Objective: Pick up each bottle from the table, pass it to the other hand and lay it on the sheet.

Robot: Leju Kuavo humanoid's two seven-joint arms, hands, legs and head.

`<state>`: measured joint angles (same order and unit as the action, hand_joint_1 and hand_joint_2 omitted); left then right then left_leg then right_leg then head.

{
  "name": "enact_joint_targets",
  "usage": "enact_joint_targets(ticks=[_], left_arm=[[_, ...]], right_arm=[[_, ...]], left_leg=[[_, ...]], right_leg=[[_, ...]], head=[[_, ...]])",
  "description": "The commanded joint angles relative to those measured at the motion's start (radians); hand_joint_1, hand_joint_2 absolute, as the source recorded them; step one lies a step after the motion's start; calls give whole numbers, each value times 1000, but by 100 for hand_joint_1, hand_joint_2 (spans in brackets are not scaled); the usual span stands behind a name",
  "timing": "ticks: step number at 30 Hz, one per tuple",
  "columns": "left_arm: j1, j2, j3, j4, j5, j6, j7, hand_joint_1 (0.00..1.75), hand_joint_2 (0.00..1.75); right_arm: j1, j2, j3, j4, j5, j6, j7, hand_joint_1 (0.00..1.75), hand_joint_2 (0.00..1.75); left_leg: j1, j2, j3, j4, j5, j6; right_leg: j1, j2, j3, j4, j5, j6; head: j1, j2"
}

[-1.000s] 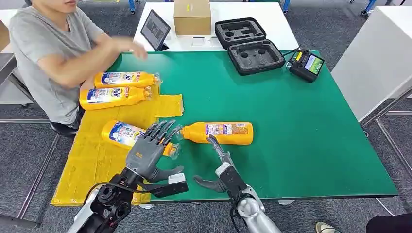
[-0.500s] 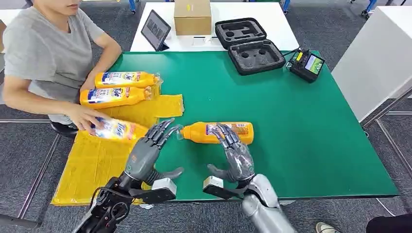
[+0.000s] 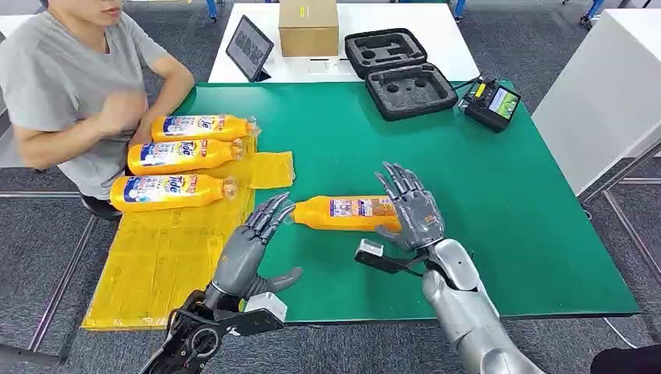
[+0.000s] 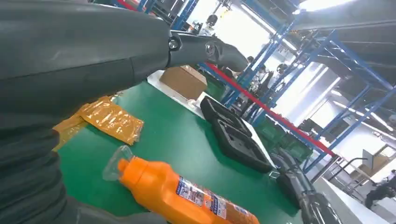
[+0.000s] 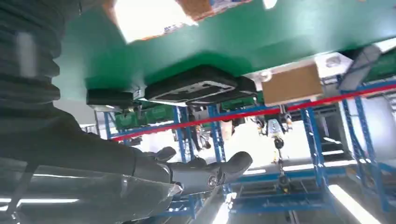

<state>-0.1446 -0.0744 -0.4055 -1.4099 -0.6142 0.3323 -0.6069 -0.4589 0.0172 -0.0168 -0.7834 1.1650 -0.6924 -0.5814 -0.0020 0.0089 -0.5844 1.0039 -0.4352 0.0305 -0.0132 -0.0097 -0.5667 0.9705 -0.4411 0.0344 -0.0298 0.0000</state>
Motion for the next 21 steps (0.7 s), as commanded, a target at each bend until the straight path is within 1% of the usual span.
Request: enact_joint_targets(ticks=[1,3,12,21], left_arm=[[-87,-10,-36,127,29,12,-11,0,175],[-93,-14,-36,127,29,16,-11,0,175],[-97,-15,-37,127,29,16,-11,0,175],[-124,-4,-48,150,31,35,-3,0,175]], right_arm=[[-250,8,9,422,-55,47,25,0,175],[-260,18,16,441,-61,63,21,0,175],[-257,20,19,442,-61,57,22,0,175],[-249,47,47,476,-107,117,-9,0,175]], left_leg=[[0,1,1,1,0,-1],[0,1,1,0,0,-1],[0,0,1,0,0,-1],[1,0,1,0,0,-2]], right_leg=[[0,3,1,0,1,-1],[0,2,0,0,1,-1],[0,0,1,0,0,0],[0,1,0,1,1,-1]], head=[[0,0],[0,0],[0,0],[0,0]])
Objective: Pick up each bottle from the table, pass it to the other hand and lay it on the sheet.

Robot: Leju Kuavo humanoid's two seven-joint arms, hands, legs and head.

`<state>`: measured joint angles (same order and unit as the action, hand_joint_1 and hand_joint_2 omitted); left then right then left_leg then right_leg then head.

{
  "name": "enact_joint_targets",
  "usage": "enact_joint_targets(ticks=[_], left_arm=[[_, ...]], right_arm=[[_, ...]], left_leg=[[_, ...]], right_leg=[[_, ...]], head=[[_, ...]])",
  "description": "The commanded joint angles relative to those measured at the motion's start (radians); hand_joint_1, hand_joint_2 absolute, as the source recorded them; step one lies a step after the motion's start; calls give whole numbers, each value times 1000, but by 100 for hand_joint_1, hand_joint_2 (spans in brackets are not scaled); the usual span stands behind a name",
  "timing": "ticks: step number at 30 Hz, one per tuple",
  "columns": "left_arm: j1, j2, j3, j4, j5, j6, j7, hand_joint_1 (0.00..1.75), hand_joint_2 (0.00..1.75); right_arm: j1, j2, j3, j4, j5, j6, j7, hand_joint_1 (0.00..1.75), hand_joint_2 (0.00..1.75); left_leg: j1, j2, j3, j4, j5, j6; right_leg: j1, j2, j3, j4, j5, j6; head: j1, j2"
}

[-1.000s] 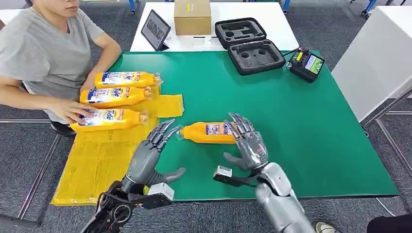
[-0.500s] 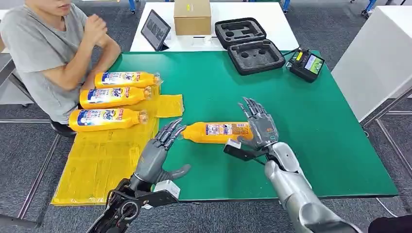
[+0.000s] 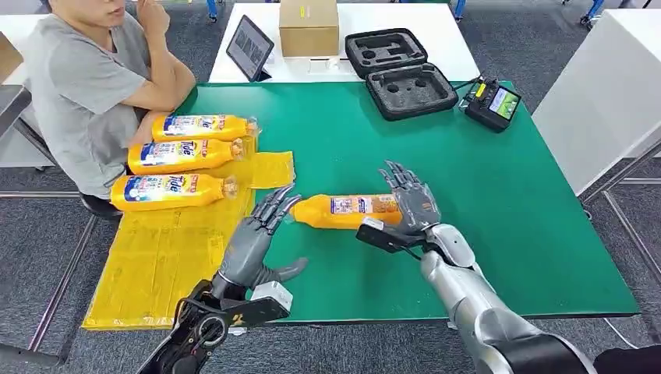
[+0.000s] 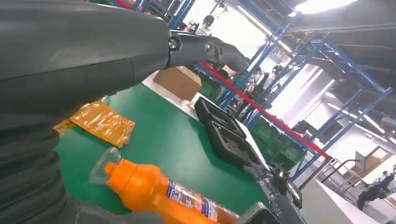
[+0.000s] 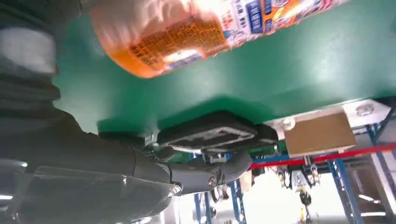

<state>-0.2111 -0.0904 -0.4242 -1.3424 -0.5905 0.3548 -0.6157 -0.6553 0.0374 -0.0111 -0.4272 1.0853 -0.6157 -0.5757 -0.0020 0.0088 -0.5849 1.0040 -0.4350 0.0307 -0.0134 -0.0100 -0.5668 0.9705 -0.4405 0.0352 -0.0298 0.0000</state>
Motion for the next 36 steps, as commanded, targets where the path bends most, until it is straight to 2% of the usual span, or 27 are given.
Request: enact_joint_targets(ticks=[1,9,12,15,17,20,36], left_arm=[[-57,11,-29,82,7,13,6,0,175],[-64,10,-48,95,10,9,6,0,175],[-78,8,-49,115,23,12,-1,0,175],[-88,6,-52,125,27,11,-3,0,175],[-93,4,-53,131,32,9,-5,0,175],[-97,3,-52,132,35,6,-6,0,175],[-100,-4,-48,140,40,2,-8,0,175]], right_arm=[[-52,28,42,120,-27,41,-17,0,175],[-40,30,60,137,-30,82,-5,0,175],[-49,18,98,154,7,142,75,0,175],[-51,13,110,155,16,175,107,0,175],[-60,5,155,172,69,237,200,0,175],[-63,-8,224,164,151,238,300,0,175],[-78,-6,271,166,202,220,338,0,175]], left_leg=[[1,0,1,0,0,-2],[1,-1,2,0,-1,-2],[1,-1,2,0,0,-2],[1,-2,1,0,0,-2],[1,-2,1,1,0,-2],[1,-2,1,0,0,-2],[1,-2,3,0,0,-2]], right_leg=[[1,1,1,0,0,-1],[1,1,2,0,-1,-2],[1,0,1,0,0,-2],[1,0,1,0,0,-1],[1,0,1,0,0,-2],[1,0,1,0,0,-1],[1,-1,3,0,0,-1]], head=[[0,0],[0,0],[0,0],[0,0],[0,0],[0,0],[0,0]])
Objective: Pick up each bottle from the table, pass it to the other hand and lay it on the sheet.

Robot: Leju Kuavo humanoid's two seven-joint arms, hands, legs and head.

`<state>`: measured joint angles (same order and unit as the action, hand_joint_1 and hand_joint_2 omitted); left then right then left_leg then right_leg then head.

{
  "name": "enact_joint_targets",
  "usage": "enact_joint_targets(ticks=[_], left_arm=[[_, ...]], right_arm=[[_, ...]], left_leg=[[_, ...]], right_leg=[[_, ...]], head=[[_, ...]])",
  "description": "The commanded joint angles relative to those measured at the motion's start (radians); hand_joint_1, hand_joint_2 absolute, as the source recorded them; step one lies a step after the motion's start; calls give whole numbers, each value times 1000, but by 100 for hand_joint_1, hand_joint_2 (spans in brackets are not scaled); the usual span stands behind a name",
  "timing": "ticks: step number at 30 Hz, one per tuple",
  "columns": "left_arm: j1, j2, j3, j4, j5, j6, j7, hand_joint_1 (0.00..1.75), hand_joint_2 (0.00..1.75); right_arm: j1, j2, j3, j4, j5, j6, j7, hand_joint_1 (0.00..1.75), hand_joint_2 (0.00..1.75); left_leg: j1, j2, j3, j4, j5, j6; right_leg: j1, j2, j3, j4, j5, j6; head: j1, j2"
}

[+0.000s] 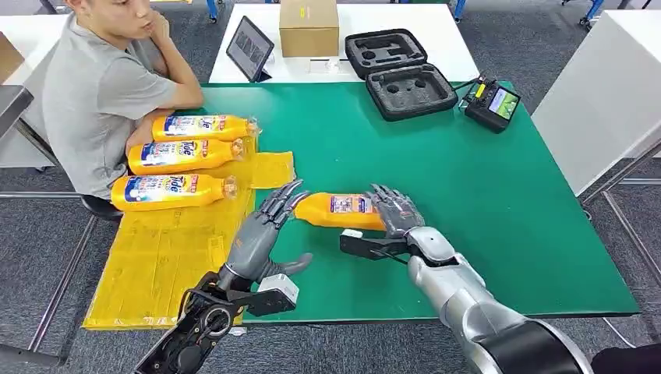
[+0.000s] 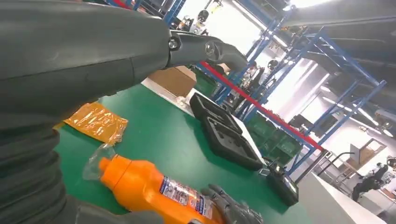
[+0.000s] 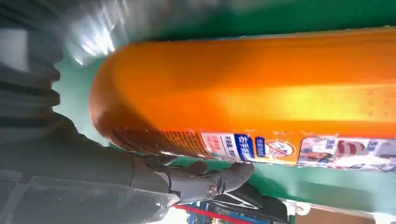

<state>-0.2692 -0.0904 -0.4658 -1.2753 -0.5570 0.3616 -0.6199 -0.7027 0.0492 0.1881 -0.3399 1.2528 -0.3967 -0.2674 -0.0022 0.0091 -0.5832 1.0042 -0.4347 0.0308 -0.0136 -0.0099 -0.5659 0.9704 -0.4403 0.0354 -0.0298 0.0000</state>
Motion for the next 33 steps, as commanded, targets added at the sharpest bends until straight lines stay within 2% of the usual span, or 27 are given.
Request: enact_joint_targets(ticks=[1,2,3,4,5,8,10,17,19,33], left_arm=[[-40,-6,-5,69,8,-3,-4,0,175],[-39,-7,-4,64,7,-4,-4,0,175],[-37,-7,-3,60,7,-5,-4,0,175],[-37,-7,-3,60,7,-5,-4,0,175],[-33,-7,0,55,7,-6,-4,0,175],[-32,-7,0,54,7,-6,-4,0,175],[-28,-6,5,48,7,-8,-4,0,175],[-27,-5,6,48,7,-9,-4,0,175],[-28,-4,6,53,7,-11,-4,0,175],[-31,0,2,64,6,-6,-10,0,175]], right_arm=[[-33,-15,82,80,44,2,32,0,175],[-38,-11,84,86,47,13,33,0,175],[-42,-10,87,89,47,38,27,168,175],[-42,-10,87,89,47,38,27,175,175],[-49,-8,85,90,44,73,27,175,175],[-50,-7,82,92,39,81,27,175,175],[-50,-10,70,96,21,138,15,175,175],[-48,-13,70,94,20,137,13,175,175],[-44,-10,34,93,-27,184,-18,175,175],[-17,-9,-9,87,-86,189,-57,175,175]], left_leg=[[1,-2,0,0,0,-1],[1,-2,1,0,0,-1],[1,-2,1,0,0,-2],[1,-2,1,0,0,-1],[0,-1,1,0,0,-1],[2,-2,1,0,0,-3],[1,-2,1,0,1,-1],[1,-3,2,-1,1,-1],[1,-3,3,-1,0,-1],[1,-3,4,-1,1,-1]], right_leg=[[1,-1,1,0,0,-1],[1,-1,1,0,0,-1],[1,-1,2,-1,0,-2],[1,-1,1,0,0,-1],[0,-1,1,0,0,-1],[2,0,2,0,0,-2],[0,-1,2,0,0,-1],[1,-2,4,-1,0,-1],[1,-1,4,-1,0,-2],[1,-2,5,-2,0,-1]], head=[[0,0],[0,0],[0,0],[0,0],[0,0],[0,0],[0,0],[0,0],[0,0],[0,0]])
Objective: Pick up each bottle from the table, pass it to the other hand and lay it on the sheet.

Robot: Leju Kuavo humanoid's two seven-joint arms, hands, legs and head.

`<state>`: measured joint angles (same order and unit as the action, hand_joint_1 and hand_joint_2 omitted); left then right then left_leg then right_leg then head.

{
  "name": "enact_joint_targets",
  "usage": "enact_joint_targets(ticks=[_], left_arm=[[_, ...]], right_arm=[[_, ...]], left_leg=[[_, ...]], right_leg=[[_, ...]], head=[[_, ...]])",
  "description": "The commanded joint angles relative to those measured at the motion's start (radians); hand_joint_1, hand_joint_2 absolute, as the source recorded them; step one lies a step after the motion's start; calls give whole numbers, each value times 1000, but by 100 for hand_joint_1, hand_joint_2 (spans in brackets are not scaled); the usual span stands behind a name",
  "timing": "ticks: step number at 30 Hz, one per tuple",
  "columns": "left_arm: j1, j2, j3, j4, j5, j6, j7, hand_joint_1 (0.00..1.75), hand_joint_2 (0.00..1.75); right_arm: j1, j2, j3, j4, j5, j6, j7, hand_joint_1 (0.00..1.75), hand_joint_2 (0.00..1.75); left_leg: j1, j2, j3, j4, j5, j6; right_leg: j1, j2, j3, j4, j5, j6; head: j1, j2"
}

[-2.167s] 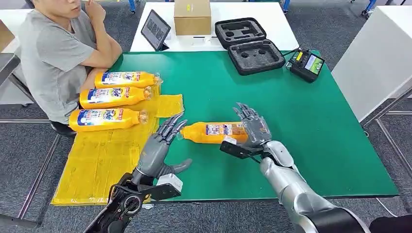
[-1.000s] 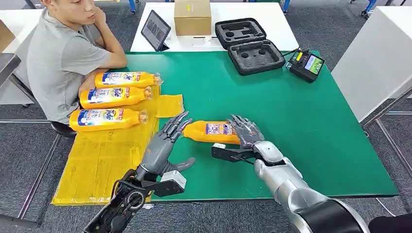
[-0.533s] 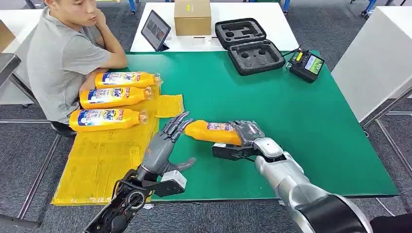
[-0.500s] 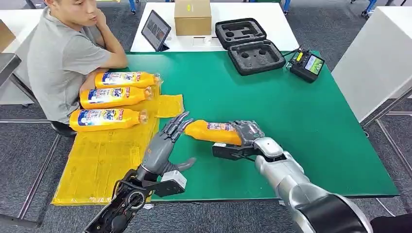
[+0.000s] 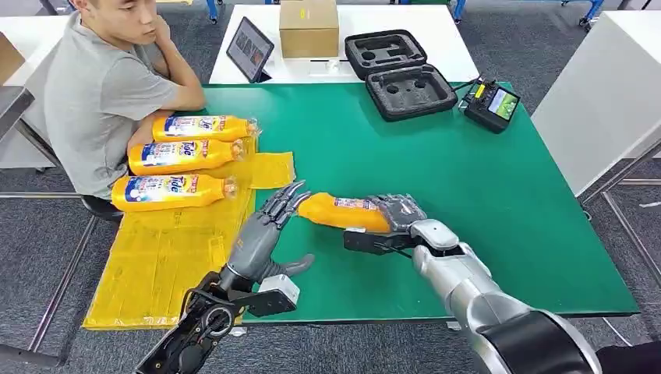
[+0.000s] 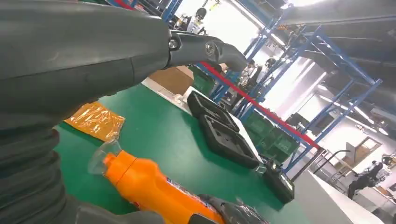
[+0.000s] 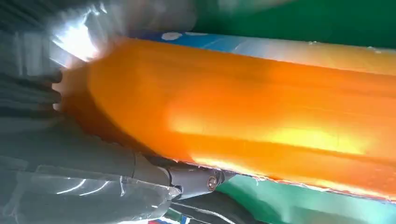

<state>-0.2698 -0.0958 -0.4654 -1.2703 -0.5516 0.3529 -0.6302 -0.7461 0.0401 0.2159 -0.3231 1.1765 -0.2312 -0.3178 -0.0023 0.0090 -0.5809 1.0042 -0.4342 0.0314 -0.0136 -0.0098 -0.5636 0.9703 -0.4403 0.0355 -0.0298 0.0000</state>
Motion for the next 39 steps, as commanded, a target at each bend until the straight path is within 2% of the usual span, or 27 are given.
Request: enact_joint_targets(ticks=[1,3,6,8,9,21,24,26,34,35,36,39], left_arm=[[-29,7,3,60,-1,10,0,0,175],[-26,9,2,61,-1,23,-5,0,175],[-18,2,16,48,32,79,-51,0,175],[-13,-8,29,29,70,111,-68,0,175],[-13,7,3,9,128,163,-68,0,175],[-13,7,3,9,128,163,-68,0,175],[-11,22,-27,-76,306,274,-68,0,175],[-16,42,-52,-108,385,345,-68,0,175],[5,2,40,-185,461,345,-68,0,175],[3,-40,98,-69,658,143,-68,0,175],[1,-54,116,-26,696,82,-68,0,175],[-2,-72,121,20,683,55,-68,0,175]], right_arm=[[30,3,-52,71,-29,28,-16,175,175],[36,8,-85,69,-71,36,-46,175,175],[53,24,-193,59,-211,65,-147,175,175],[63,28,-221,48,-249,41,-194,175,175],[63,35,-255,50,-305,55,-240,175,175],[63,35,-255,50,-305,55,-240,175,175],[70,51,-308,36,-398,65,-333,175,175],[74,56,-304,33,-422,53,-348,175,175],[97,58,-293,28,-475,39,-359,175,175],[106,64,-302,18,-502,18,-380,175,175],[111,65,-297,11,-507,14,-380,175,175],[123,67,-282,-12,-527,6,-380,175,175]], left_leg=[[1,-2,2,-1,0,-1],[1,-2,2,-1,0,-1],[2,-3,3,-2,1,-2],[2,-3,4,-2,0,-2],[2,-2,3,-2,0,-2],[1,-1,2,0,0,-2],[2,-1,1,0,0,-2],[2,-1,1,0,0,-2],[2,0,0,0,-1,-2],[1,-1,0,0,0,-2],[2,0,1,0,0,-2],[2,-2,1,-1,1,-2]], right_leg=[[1,-1,2,-1,0,-1],[1,-1,3,-1,0,-1],[2,-2,4,-3,0,-2],[2,-1,5,-3,0,-2],[1,0,4,-2,0,-1],[1,0,2,-1,0,-1],[1,1,1,0,0,-2],[2,1,1,0,0,-2],[1,2,1,0,0,-1],[1,1,1,0,0,-1],[2,2,2,-1,0,-2],[1,0,2,-2,1,-2]], head=[[0,0],[0,0],[0,0],[0,0],[0,0],[0,0],[0,0],[0,0],[0,0],[0,0],[0,0],[0,0]])
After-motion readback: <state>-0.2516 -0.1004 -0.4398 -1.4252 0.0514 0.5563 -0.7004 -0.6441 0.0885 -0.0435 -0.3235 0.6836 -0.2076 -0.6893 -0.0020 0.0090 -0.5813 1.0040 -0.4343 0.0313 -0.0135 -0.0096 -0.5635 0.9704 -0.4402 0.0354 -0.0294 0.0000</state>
